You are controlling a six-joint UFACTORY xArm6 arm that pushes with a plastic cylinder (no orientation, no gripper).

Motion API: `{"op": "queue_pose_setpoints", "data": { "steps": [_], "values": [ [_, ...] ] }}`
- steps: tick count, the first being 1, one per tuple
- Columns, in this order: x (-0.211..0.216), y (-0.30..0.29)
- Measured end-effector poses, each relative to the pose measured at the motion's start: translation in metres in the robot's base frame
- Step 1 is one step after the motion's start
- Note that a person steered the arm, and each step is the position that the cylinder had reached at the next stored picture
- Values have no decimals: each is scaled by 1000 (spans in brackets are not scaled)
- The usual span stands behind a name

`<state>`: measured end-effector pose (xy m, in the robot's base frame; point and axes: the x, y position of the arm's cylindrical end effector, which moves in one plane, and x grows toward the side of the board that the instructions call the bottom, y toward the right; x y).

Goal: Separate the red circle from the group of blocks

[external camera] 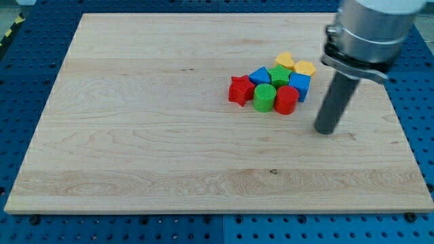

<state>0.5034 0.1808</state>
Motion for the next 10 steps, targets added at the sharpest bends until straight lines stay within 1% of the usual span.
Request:
{"op": "queue_pose_setpoints", "data": {
  "steps": [1,3,5,7,8,9,10],
  "values": [
    [1,11],
    [5,11],
    [38,14],
    [60,15],
    [60,15],
    [29,0],
    [22,-1]
  ]
}}
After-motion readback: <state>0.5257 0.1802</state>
